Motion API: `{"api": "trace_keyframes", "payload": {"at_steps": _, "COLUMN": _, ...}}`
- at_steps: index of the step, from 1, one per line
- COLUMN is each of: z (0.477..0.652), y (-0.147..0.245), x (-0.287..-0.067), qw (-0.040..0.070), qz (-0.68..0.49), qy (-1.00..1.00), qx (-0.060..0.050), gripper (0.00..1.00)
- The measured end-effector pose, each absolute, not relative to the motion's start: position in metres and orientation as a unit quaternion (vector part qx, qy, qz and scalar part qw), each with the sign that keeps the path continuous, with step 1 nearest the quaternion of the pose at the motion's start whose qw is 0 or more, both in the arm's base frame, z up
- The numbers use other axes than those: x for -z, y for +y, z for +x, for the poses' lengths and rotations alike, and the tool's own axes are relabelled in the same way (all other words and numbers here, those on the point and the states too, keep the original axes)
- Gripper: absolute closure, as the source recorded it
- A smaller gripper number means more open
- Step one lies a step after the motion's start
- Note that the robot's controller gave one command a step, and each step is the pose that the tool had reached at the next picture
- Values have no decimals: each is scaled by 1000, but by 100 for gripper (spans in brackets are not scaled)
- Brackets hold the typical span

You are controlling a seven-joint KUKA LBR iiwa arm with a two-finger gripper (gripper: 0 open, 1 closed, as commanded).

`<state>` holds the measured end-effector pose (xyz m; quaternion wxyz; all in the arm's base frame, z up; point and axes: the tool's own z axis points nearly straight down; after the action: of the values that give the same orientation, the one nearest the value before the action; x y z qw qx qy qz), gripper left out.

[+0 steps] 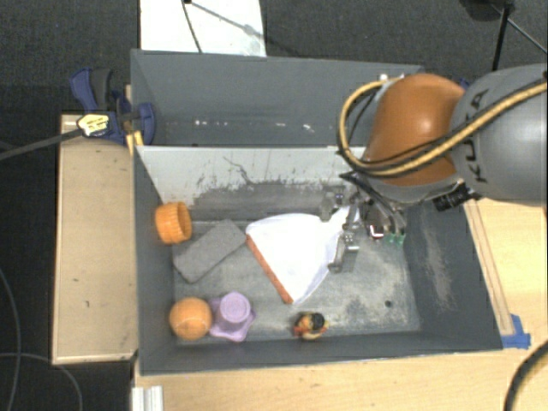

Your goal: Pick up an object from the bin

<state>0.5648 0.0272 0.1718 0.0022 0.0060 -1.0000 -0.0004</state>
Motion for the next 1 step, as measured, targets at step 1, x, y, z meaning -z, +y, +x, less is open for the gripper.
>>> {"api": "trace_keyframes", "payload": {"at_steps": 1, "z": 566, "y": 27, "x": -177, "qw": -2, "qz": 6, "qy": -1000, "qx": 1, "gripper": 0}}
